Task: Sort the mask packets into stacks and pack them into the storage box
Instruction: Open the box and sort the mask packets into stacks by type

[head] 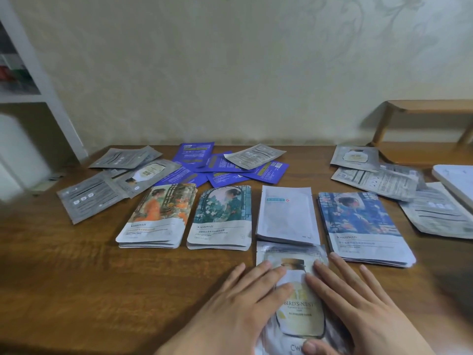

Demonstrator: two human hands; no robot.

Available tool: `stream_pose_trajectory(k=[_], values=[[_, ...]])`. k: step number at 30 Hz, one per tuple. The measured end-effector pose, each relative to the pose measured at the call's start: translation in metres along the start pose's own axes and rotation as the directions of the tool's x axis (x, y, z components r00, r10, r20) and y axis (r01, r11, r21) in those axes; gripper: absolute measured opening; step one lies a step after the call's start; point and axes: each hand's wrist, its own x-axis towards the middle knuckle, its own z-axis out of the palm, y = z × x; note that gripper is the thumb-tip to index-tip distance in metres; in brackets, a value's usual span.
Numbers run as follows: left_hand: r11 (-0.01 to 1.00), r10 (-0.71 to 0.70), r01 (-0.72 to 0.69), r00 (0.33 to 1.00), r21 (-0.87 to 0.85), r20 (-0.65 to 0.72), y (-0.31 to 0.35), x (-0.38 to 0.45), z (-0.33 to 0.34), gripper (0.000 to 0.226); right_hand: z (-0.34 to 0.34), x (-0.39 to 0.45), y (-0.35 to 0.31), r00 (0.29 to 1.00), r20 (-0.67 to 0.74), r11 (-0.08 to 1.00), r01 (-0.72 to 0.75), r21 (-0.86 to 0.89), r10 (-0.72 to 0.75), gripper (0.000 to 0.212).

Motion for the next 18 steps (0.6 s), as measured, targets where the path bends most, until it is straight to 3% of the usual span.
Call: stream_pose_trajectory(k=[3, 7, 9, 11, 14, 18], values=[[0.998, 0.014, -0.016, 0.999, -0.057, -0.034, -0.003, -0.001, -0.004, 0.062, -0.009, 0.003, 0.003, 0.996, -0.087, 1.0, 0.02, 0.013, -0.018, 0.081], [0.988, -0.145, 0.123, 0.951, -0.095, -0.273, -0.004, 0.002, -0.025, 0.061, -0.046, 0.051, 0.01, 0.969, -0.243, 0.999, -0.034, 0.039, 0.042, 0.055], [0.986, -0.149, 0.165, 0.894, 0.0, -0.422, -0.008, 0.015, -0.028, 0.046, -0.051, 0.083, 0.016, 0.987, -0.161, 0.999, -0.022, -0.046, 0.014, 0.061], [0.975, -0.172, 0.218, 0.856, 0.038, -0.487, -0.015, 0.035, -0.037, 0.046, -0.049, 0.106, 0.021, 0.999, 0.018, 0.993, 0.029, -0.118, -0.027, 0.075], [0.932, -0.289, 0.345, 0.891, 0.109, -0.35, -0.03, 0.062, -0.051, 0.066, -0.042, 0.116, 0.028, 0.982, 0.19, 0.995, 0.019, -0.102, 0.001, 0.077], [0.911, -0.324, 0.369, 0.916, 0.183, -0.235, -0.044, 0.08, -0.056, 0.067, -0.037, 0.117, 0.042, 0.994, 0.106, 0.991, 0.039, -0.129, -0.026, 0.071]])
